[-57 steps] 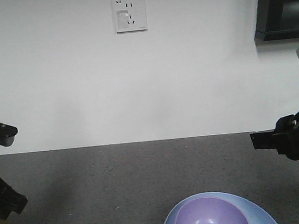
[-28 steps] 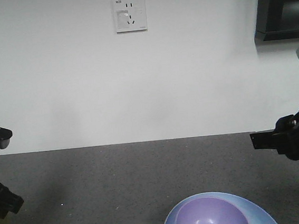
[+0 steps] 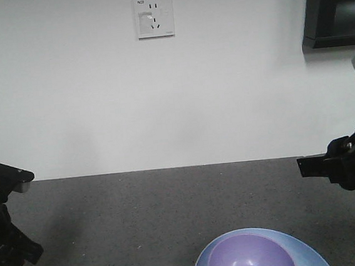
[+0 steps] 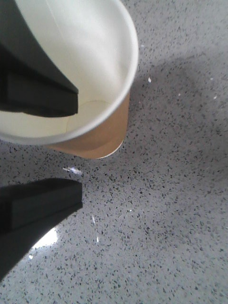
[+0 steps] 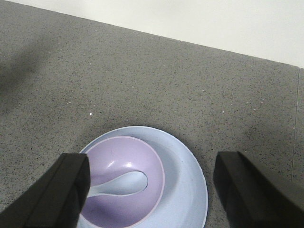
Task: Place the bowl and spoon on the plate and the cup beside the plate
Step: 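Grasp the brown paper cup rim with the left gripper and lift, then lower the cup beside the plate and open the left gripper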
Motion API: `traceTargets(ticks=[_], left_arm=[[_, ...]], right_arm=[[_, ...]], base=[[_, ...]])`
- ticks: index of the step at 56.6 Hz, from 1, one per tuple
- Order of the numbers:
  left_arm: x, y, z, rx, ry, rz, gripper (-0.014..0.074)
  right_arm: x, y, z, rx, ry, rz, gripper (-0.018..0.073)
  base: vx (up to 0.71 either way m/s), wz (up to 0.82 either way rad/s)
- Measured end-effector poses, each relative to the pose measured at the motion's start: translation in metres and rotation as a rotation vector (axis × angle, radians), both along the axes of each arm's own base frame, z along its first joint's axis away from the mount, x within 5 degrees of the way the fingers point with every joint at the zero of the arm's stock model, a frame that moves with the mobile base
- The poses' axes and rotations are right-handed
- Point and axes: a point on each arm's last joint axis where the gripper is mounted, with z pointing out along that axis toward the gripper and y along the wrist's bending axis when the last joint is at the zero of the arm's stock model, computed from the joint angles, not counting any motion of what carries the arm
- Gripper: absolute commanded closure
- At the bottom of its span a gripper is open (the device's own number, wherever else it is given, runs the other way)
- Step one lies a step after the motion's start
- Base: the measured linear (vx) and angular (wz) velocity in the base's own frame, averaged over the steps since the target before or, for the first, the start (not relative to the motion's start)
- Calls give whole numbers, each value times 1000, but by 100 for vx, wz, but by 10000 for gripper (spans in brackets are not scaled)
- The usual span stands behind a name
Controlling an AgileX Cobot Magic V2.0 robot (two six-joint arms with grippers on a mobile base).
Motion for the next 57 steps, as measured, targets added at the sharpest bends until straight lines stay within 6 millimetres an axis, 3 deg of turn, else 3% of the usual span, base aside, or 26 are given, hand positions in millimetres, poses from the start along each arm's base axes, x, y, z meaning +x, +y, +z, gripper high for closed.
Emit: traceTargets(ticks=[11,29,33,44,50,57], left_arm=[[0,0,0,0,0,0,606],[-4,0,5,-4,7,4,602],[-7,-1,15,-30,-9,3,602],[-18,-11,70,-157,-144,-86,599],[-25,-28,92,-210,-203,-160,598],[-30,-53,100,-226,-220,-249,596]], right_arm=[[0,0,0,0,0,0,-25],[0,0,0,1,1,0,-25],[0,0,0,1,1,0,-25],[0,0,0,1,1,0,-25],[0,0,0,1,1,-1,-25],[0,0,0,4,2,-1,-25]], base=[[0,0],[0,0],[0,0],[0,0],[0,0],[0,0]])
